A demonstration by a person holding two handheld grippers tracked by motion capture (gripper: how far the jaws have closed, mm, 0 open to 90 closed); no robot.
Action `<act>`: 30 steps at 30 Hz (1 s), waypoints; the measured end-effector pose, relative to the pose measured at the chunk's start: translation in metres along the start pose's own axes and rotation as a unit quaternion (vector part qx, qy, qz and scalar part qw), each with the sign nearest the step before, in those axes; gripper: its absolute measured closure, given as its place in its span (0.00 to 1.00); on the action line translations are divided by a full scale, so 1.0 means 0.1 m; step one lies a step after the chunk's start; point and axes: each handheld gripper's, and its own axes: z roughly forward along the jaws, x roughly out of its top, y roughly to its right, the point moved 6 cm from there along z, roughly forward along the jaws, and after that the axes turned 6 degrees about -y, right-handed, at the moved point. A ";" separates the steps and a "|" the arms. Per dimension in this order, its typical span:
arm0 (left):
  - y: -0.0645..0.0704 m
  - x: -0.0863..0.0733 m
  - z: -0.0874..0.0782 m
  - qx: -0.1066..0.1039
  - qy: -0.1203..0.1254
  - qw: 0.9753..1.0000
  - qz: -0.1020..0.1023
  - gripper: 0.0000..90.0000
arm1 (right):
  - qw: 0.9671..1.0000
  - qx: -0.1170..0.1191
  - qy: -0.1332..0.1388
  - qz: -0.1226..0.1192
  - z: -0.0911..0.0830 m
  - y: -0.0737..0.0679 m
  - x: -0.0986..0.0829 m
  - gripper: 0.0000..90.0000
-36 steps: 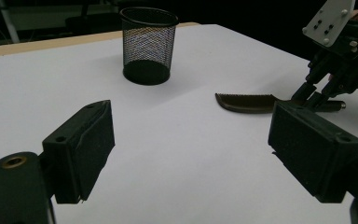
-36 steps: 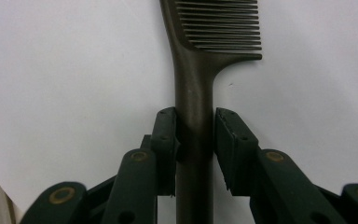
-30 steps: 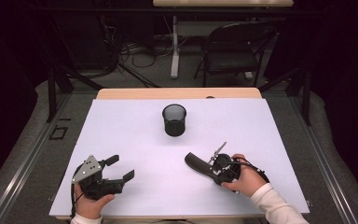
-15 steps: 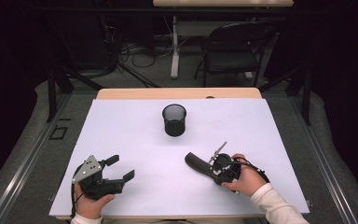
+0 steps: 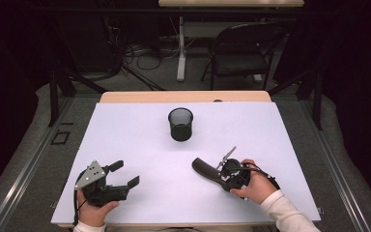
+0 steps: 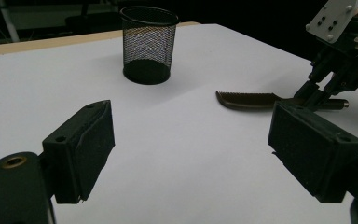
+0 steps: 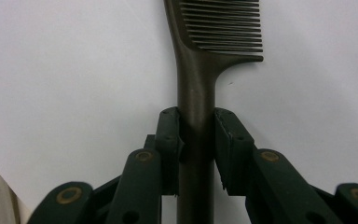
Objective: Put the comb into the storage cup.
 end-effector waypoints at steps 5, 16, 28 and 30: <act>0.00 0.00 0.00 0.000 0.000 1.000 -0.001 0.16 | 1.000 -0.003 0.013 0.004 -0.04 0.01 0.01 0.81; 0.00 0.00 0.00 -0.002 -0.001 1.000 0.000 0.16 | 0.999 -0.009 0.039 0.009 -0.12 0.03 0.03 0.81; 0.00 0.00 0.00 -0.001 -0.001 1.000 -0.001 0.16 | 0.998 -0.016 0.061 0.008 -0.19 0.03 0.06 0.81; 0.00 0.00 0.00 0.000 -0.001 1.000 -0.001 0.16 | 0.998 -0.019 0.067 0.006 -0.20 0.03 0.07 0.81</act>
